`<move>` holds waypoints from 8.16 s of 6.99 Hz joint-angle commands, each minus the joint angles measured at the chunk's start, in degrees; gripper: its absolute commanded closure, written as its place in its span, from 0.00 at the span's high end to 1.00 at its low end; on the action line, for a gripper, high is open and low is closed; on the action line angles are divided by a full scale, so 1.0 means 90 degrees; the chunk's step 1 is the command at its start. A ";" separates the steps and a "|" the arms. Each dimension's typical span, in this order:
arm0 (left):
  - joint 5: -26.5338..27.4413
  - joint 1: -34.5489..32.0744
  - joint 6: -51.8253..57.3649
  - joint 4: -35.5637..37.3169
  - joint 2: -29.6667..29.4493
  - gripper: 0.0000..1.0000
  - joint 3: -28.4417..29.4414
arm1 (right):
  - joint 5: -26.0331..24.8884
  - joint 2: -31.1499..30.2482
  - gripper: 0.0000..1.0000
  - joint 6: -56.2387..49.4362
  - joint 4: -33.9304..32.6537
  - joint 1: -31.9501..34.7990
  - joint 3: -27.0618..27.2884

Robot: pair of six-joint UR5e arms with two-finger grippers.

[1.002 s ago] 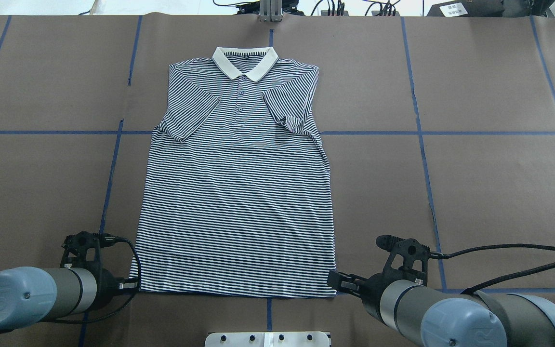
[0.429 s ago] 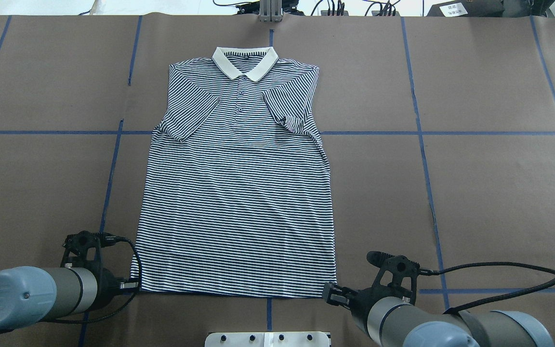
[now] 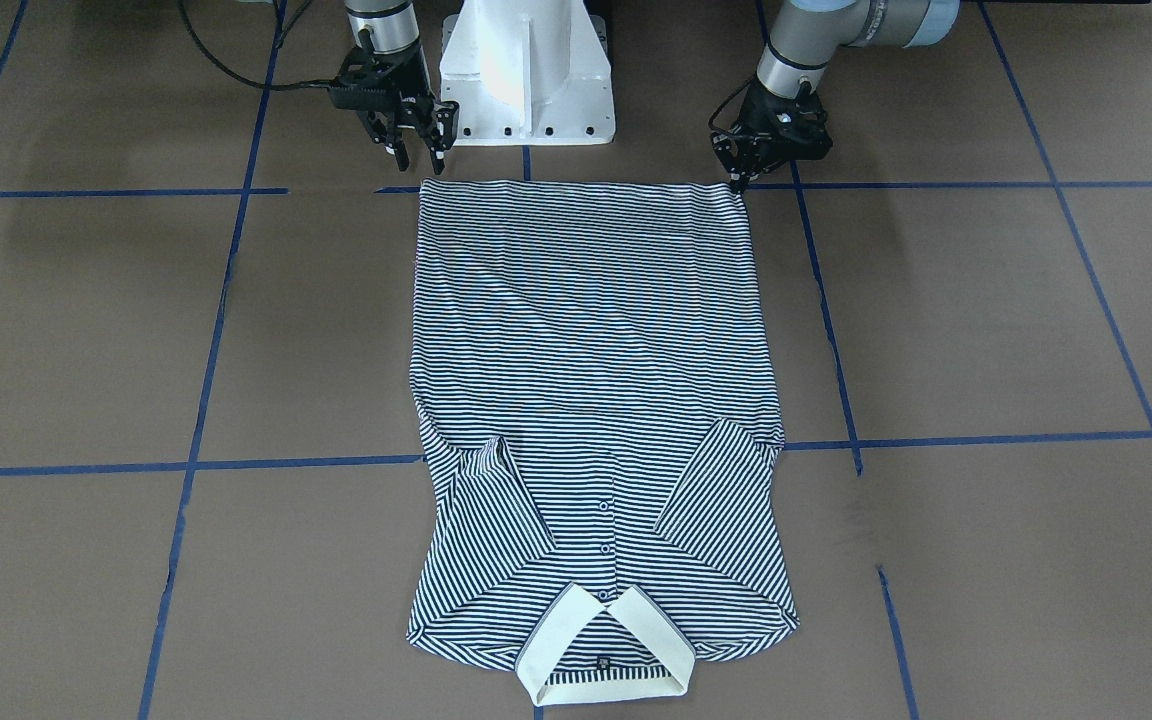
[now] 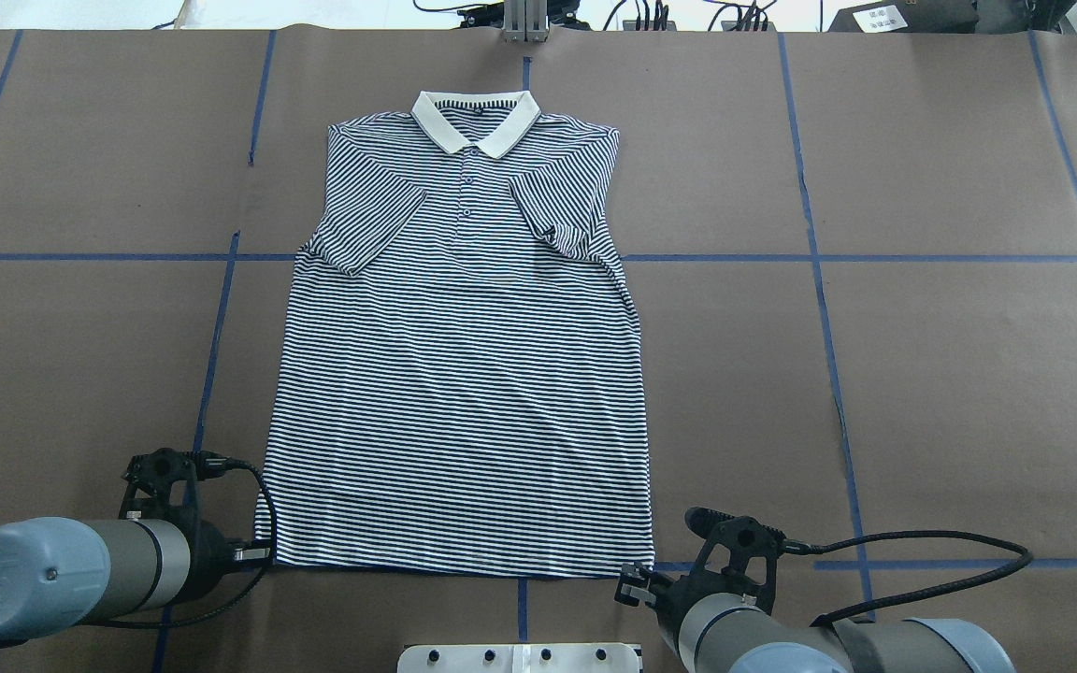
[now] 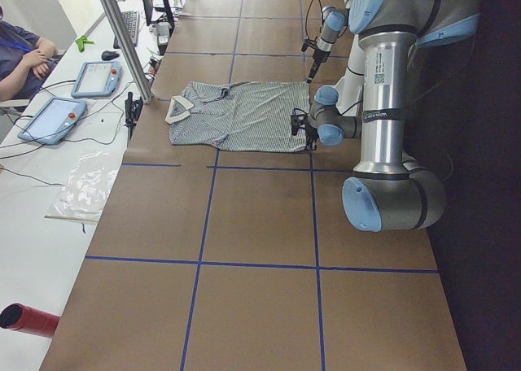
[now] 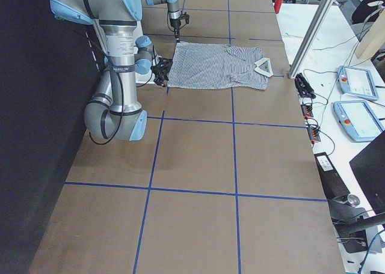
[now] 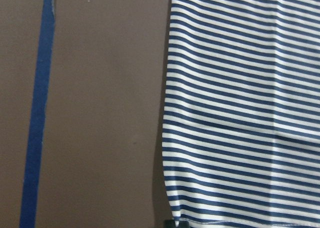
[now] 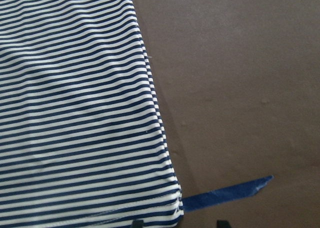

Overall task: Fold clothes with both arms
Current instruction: 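Grasp the hem corners with both grippers, then lift the hem with both grippers and fold it toward the collar, then lower the hem near the collar and open both grippers, then raise the right gripper away while moving the left gripper to the folded edge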

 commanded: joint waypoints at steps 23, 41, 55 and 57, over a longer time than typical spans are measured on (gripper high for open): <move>-0.1542 -0.2427 0.2292 0.4276 -0.2436 0.00 -0.1953 | 0.1991 0.1704 0.00 -0.1757 -0.3595 0.2649 0.1853; -0.1514 -0.3779 0.3886 0.0644 -0.3341 0.00 0.3209 | 0.2355 0.3170 0.00 -0.2494 0.0886 0.4334 -0.4260; -0.0899 -0.1572 0.0811 -0.0908 -0.1045 0.46 0.1246 | 0.4035 0.1579 1.00 -0.5101 0.0809 0.5389 -0.2582; -0.0802 -0.1523 0.0810 -0.0908 -0.1036 0.46 0.1294 | 0.4025 0.1579 1.00 -0.5091 0.0809 0.5389 -0.2592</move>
